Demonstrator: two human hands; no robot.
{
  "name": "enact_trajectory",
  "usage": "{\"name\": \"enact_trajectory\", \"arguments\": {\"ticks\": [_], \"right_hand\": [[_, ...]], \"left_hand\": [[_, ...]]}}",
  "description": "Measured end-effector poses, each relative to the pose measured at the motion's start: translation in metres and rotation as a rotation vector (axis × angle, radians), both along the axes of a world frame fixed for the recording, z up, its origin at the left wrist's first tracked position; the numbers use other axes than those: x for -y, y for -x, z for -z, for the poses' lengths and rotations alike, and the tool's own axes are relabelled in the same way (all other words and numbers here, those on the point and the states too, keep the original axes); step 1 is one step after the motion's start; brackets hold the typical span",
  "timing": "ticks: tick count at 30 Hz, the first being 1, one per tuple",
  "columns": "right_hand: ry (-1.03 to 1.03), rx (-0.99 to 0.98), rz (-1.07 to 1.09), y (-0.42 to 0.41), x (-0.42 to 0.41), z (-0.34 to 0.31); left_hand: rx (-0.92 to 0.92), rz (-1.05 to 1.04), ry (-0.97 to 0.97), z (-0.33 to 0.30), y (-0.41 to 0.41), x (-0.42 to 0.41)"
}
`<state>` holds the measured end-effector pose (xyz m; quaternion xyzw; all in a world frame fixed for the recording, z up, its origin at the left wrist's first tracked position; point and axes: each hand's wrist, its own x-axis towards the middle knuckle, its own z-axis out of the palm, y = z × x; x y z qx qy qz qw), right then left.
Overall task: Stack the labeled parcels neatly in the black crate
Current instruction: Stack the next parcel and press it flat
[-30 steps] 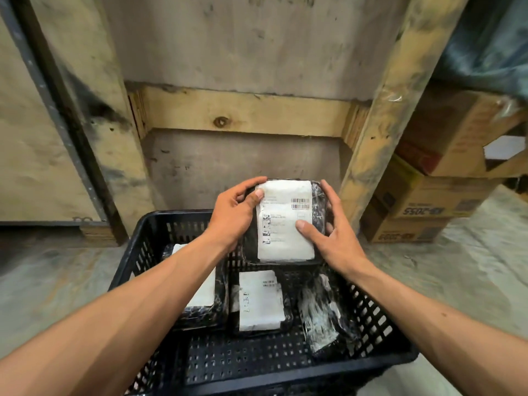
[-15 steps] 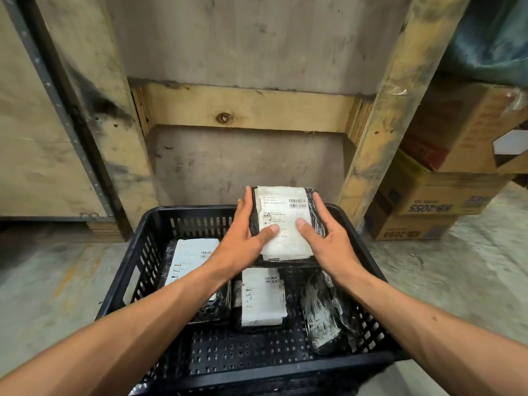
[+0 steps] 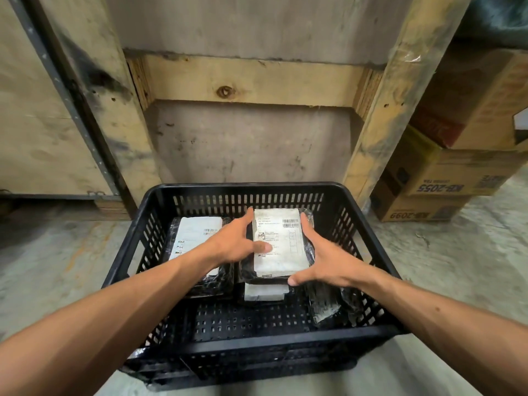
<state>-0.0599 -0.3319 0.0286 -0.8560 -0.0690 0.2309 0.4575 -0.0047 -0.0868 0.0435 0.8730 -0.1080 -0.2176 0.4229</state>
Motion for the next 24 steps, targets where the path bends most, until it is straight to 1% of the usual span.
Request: {"name": "enact_trajectory", "arguments": {"ticks": [5,13,18,24], "right_hand": [[0.155,-0.027,-0.012,-0.004,-0.006,0.017],[0.274,-0.118,-0.069,-0.026,-0.012,0.046],[0.302,-0.170,-0.098,-0.043,-0.021,0.062],[0.334,-0.162,-0.124,-0.055,-0.021,0.075]], "left_hand": [[-0.043,0.023,-0.146,0.007,-0.008,0.005],[-0.142,-0.052,-0.358,0.038,-0.024,0.025],[-0.123,-0.007,-0.528,0.042,-0.033,0.035],[-0.061,0.104,-0.728,0.048,-0.038,0.048]]}}
